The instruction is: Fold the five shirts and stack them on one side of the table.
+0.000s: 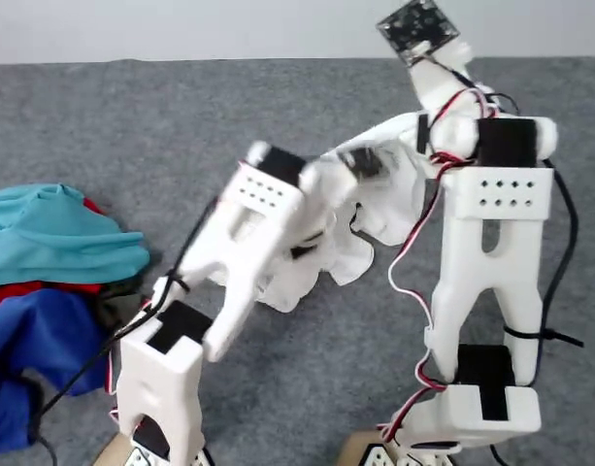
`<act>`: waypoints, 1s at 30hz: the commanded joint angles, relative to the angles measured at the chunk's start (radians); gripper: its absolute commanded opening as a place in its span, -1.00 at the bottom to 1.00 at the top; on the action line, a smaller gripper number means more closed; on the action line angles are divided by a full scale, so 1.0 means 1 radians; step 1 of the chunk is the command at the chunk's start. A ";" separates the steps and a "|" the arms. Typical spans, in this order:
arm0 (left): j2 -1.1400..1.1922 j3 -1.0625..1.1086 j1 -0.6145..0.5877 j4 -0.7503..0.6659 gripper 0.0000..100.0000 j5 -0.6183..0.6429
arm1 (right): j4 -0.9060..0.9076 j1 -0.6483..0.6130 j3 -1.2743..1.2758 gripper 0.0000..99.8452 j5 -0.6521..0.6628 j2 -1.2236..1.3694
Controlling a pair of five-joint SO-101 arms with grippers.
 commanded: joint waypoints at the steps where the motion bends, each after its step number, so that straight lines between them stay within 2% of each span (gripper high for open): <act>1: -0.084 -0.239 -0.072 0.041 -0.99 0.097 | 0.027 0.065 -0.106 -0.98 0.009 -0.019; 5: -0.229 -0.352 -0.110 0.040 -0.99 0.115 | 0.058 0.110 -0.212 -0.98 0.009 -0.019; 10: -0.371 -0.361 -0.141 0.038 -0.99 0.117 | 0.114 0.113 -0.336 -0.98 0.002 -0.019; 19: -0.517 -0.364 -0.233 0.037 -0.99 0.216 | 0.259 0.114 -0.551 -0.98 -0.141 -0.019; 24: -0.600 -0.364 -0.241 0.035 -0.99 0.222 | 0.275 0.116 -0.683 -0.98 -0.207 -0.019; 30: -0.710 -0.364 -0.241 -0.028 -0.99 0.218 | 0.275 0.117 -0.858 -0.98 -0.204 -0.019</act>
